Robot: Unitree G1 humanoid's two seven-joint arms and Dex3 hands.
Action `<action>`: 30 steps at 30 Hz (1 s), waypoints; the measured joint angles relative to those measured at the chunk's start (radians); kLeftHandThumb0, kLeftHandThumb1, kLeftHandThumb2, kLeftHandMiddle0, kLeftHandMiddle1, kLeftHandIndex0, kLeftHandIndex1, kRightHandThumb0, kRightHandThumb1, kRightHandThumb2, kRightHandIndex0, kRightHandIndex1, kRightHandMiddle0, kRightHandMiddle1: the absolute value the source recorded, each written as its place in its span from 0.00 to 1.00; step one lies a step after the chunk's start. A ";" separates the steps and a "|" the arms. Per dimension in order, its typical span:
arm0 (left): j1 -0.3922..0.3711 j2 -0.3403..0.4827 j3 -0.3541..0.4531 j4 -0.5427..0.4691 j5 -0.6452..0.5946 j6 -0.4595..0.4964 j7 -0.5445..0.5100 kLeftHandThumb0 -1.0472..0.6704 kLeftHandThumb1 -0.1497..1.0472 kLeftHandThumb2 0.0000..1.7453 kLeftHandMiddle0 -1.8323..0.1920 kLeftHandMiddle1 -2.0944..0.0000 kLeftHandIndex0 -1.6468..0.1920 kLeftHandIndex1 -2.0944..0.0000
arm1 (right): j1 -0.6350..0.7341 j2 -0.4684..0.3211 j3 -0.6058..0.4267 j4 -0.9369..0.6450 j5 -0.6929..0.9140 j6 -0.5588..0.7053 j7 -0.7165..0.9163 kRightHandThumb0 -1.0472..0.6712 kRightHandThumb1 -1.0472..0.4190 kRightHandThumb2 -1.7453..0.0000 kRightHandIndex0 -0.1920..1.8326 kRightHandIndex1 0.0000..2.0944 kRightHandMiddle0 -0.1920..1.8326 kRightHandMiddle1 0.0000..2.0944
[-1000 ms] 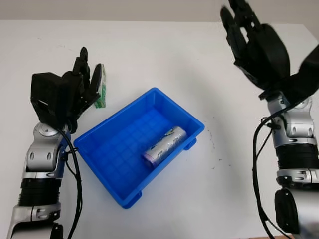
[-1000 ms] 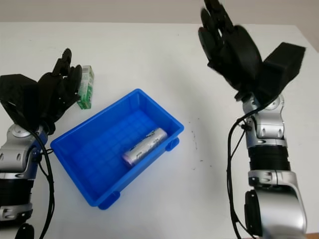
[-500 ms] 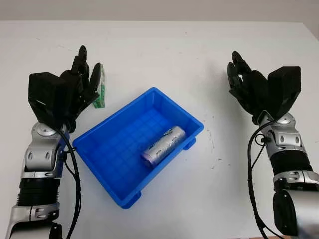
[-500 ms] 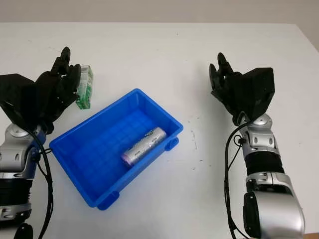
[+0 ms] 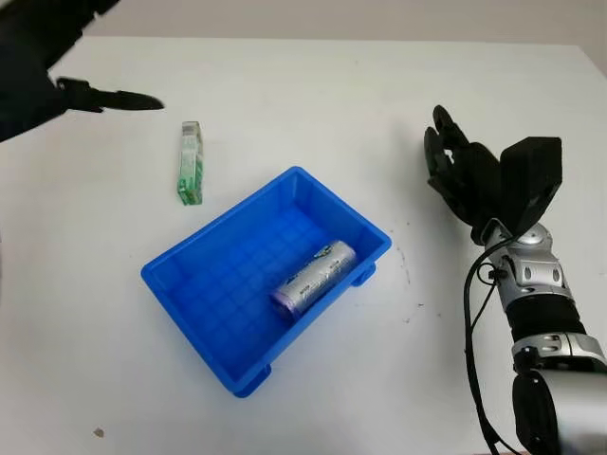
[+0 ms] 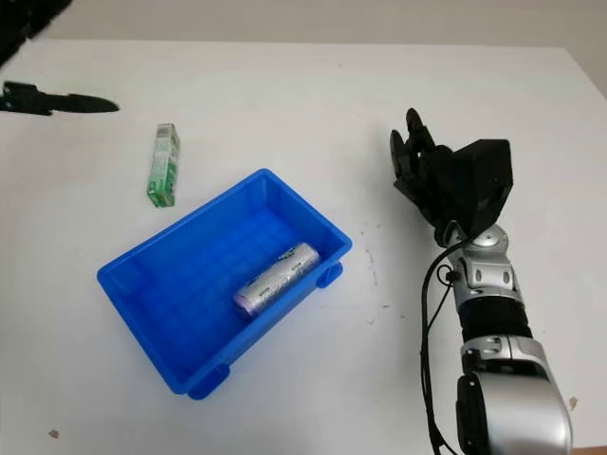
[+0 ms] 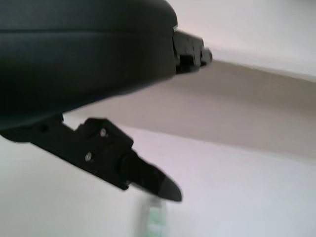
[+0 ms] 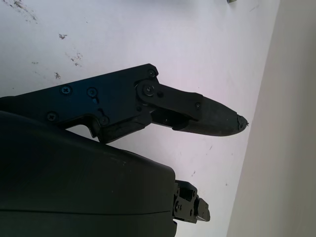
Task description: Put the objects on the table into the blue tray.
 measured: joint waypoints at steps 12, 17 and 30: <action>-0.383 0.077 -0.473 0.309 0.905 -0.444 0.774 0.44 0.98 0.06 0.86 0.98 0.85 0.98 | -0.006 0.011 0.007 0.002 -0.004 0.015 0.002 0.20 0.00 0.64 0.00 0.00 0.00 0.00; -0.520 0.040 -0.702 0.457 1.182 -0.405 1.086 0.44 1.00 0.05 0.90 0.99 0.88 0.99 | -0.006 0.013 0.006 0.005 -0.007 0.009 0.001 0.20 0.00 0.63 0.00 0.00 0.00 0.00; -0.594 -0.112 -0.976 0.762 1.254 -0.329 1.348 0.62 1.00 0.10 0.85 0.97 0.85 0.97 | 0.001 0.020 -0.014 0.014 0.013 -0.015 0.016 0.21 0.00 0.63 0.00 0.00 0.00 0.00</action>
